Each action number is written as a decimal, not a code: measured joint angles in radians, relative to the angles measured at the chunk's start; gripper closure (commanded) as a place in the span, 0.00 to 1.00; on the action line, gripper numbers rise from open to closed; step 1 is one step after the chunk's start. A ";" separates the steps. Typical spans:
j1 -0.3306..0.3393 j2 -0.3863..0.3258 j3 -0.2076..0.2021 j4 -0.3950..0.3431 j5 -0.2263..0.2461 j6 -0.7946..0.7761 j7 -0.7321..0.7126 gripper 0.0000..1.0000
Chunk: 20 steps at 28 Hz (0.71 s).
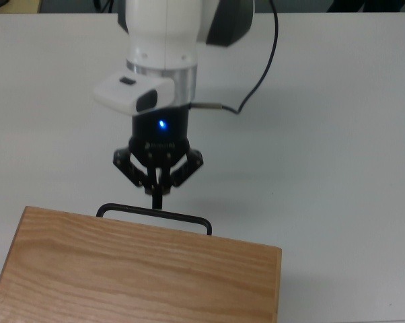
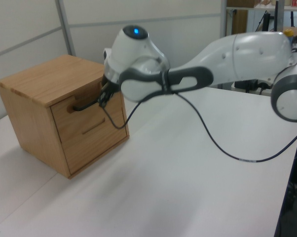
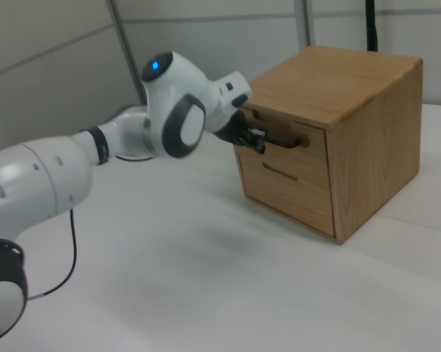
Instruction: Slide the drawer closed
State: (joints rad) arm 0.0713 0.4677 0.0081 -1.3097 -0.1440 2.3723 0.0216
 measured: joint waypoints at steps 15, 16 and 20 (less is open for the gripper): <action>0.004 -0.254 0.007 0.011 0.060 -0.616 0.000 1.00; 0.004 -0.268 0.007 0.012 0.064 -0.650 0.000 1.00; 0.004 -0.327 0.007 0.013 0.088 -0.770 0.000 1.00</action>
State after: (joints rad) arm 0.0753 0.1406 0.0148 -1.2969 -0.0563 1.6025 0.0217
